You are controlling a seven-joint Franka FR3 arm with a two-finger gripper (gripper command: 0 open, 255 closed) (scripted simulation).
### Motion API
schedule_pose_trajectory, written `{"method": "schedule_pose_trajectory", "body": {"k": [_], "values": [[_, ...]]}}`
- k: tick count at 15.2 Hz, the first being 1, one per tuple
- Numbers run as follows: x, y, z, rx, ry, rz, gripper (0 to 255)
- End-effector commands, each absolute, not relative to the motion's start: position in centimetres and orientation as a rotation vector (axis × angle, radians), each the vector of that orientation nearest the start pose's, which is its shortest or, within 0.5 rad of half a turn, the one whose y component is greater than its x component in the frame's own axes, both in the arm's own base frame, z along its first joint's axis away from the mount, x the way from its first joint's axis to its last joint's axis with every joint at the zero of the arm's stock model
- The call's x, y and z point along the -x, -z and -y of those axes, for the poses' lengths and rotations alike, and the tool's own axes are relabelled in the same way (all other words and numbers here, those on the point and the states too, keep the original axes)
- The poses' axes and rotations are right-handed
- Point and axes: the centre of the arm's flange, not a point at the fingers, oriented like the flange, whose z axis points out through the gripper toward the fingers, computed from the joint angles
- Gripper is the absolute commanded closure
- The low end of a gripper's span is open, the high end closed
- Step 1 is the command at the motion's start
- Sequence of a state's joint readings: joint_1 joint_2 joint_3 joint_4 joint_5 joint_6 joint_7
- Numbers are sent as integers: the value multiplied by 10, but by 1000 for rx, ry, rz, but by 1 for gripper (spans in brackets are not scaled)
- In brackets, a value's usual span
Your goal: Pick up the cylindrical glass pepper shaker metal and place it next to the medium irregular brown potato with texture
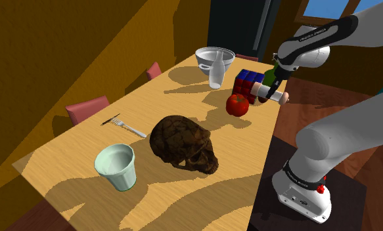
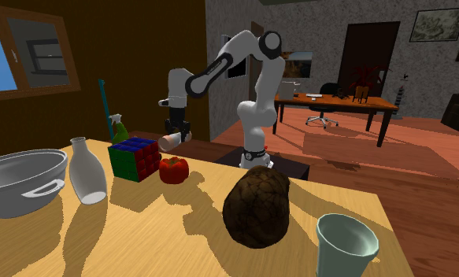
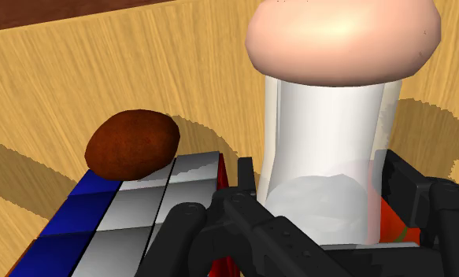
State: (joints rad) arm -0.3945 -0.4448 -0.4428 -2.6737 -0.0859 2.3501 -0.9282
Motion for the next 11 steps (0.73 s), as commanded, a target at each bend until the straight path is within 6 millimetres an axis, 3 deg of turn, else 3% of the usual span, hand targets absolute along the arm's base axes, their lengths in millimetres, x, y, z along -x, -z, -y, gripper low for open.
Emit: {"method": "schedule_pose_trajectory", "body": {"k": [1, 11], "values": [[-270, -362, 288, 3109, 235, 279, 255], [-270, -309, 288, 3109, 235, 279, 255]]}}
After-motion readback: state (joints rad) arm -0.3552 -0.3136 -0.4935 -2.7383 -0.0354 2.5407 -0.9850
